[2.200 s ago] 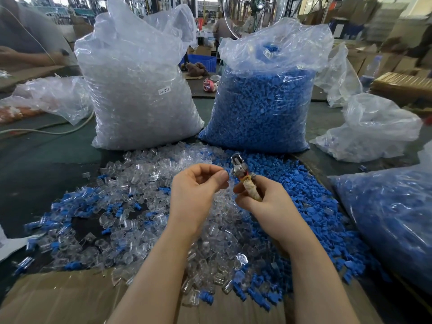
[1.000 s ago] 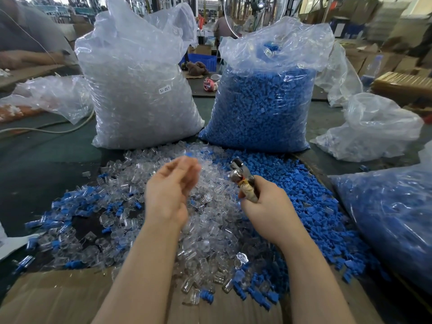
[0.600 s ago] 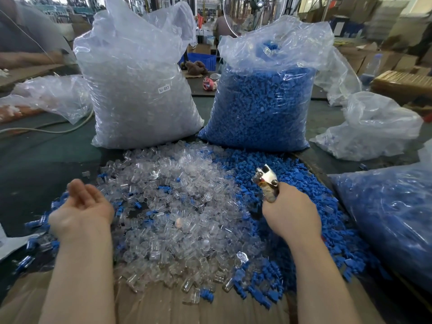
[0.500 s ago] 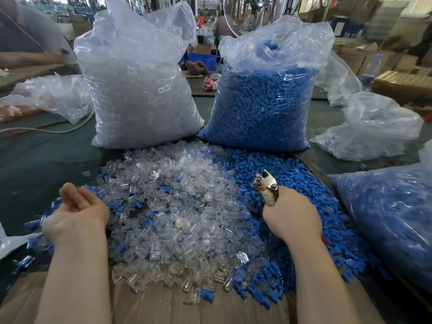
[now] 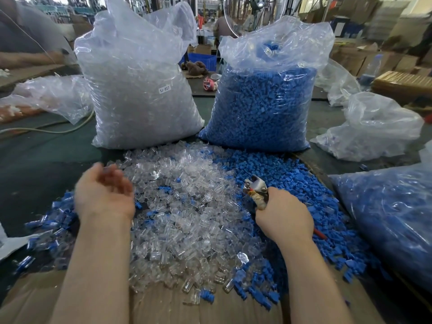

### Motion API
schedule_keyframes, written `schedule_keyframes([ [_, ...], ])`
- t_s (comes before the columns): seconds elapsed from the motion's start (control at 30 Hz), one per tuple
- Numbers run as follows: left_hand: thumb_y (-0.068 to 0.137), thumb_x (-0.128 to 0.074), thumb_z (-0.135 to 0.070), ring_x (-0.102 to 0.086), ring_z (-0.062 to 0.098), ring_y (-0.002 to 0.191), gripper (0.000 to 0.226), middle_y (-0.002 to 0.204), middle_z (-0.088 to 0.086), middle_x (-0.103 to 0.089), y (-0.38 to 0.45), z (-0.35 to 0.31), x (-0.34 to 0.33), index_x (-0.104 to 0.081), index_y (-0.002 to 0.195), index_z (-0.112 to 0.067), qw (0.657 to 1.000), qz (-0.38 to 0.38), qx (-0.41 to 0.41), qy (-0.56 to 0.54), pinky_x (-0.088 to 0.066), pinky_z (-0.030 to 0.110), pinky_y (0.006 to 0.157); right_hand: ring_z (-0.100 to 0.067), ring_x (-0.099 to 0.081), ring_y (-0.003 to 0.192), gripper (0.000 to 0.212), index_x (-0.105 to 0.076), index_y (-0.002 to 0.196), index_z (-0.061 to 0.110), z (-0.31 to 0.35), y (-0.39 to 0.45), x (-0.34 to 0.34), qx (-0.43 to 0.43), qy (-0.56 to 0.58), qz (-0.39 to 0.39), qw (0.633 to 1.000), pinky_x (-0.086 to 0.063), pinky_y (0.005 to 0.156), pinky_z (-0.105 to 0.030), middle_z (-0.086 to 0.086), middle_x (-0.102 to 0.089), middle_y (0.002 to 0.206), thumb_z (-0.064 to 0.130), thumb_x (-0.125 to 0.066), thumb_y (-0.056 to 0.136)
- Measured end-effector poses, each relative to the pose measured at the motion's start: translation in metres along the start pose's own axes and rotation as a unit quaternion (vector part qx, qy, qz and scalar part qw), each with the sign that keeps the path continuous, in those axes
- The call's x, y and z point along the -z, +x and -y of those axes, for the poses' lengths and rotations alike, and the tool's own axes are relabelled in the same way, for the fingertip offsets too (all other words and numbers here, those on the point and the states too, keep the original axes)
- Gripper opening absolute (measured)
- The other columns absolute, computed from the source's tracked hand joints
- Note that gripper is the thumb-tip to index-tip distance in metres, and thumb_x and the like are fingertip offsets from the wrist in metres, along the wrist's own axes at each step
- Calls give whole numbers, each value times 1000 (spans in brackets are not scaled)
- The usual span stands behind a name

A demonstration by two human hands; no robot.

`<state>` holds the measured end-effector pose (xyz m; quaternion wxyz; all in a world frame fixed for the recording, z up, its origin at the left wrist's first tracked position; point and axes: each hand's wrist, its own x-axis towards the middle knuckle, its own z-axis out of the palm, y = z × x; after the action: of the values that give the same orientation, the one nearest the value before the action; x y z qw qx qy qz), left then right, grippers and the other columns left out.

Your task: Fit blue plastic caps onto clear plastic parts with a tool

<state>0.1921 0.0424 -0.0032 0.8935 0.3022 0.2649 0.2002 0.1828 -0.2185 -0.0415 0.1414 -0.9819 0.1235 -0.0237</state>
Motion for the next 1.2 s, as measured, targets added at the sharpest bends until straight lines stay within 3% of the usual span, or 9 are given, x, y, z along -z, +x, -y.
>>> schedule_keyframes([
  [0.07,95,-62,-23,-61,2,61,9,80,-6,-67,-6,7,-4,-66,89,-17,979,74,-21,187,-49,18,61,-13,-43,59,13,-46,83,22,1,0,0,-1,-6,5,1000,-27,46,-27,4,-48,78,30,-56,88],
  [0.17,89,-69,-19,-63,5,75,7,89,-6,-71,-18,31,-12,-68,94,-24,843,216,-88,485,-49,16,60,-17,-47,62,17,-43,77,23,3,-1,-2,-1,-9,13,1000,-28,46,-27,3,-50,78,26,-57,86],
  [0.27,90,-69,-19,-60,-4,66,15,89,-11,-66,-25,57,-13,-69,101,-29,692,279,-159,646,-45,6,53,-19,-48,63,18,-42,77,23,5,-1,-2,-9,-8,13,1000,-28,47,-28,3,-48,79,26,-58,85],
  [0.4,96,-63,-27,-56,3,85,27,113,-6,-59,-30,81,-14,-66,122,-30,558,280,-224,748,-48,21,85,-13,-40,57,17,-44,77,24,4,-1,-1,-23,-8,9,1000,-25,45,-27,4,-48,76,27,-59,86],
  [0.5,94,-65,-28,-59,10,95,21,115,-3,-60,-32,83,-14,-69,115,-25,558,258,-235,753,-51,29,92,-14,-41,57,14,-49,82,22,4,-1,-2,-24,-2,6,1000,-27,47,-27,4,-50,73,31,-59,87],
  [0.67,95,-62,-26,-55,1,78,3,94,-9,-61,-33,84,-13,-60,97,-24,552,253,-250,754,-45,18,63,-15,-42,57,23,-43,77,23,5,-1,-1,-22,30,-23,999,-28,49,-29,4,-49,70,39,-53,91],
  [0.93,90,-67,-18,-54,0,69,20,79,-14,-57,-32,85,-13,-55,76,-26,551,265,-261,747,-36,15,53,-12,-47,62,19,-45,78,24,6,0,-2,-16,137,-53,989,-34,54,-32,7,-55,72,37,-56,86],
  [1.1,87,-72,-9,-62,-5,67,24,81,-9,-61,-32,84,-14,-59,99,-24,644,279,-214,679,-46,12,50,-15,-54,63,15,-51,74,25,6,0,1,6,214,-76,974,-35,51,-30,7,-60,68,33,-59,84],
  [1.2,78,-83,-13,-63,-4,59,22,75,-8,-65,-33,82,-17,-69,92,-23,709,266,-186,626,-47,9,51,-15,-54,61,10,-59,79,25,6,0,3,27,315,-68,946,-43,55,-34,6,-61,67,31,-63,85],
])
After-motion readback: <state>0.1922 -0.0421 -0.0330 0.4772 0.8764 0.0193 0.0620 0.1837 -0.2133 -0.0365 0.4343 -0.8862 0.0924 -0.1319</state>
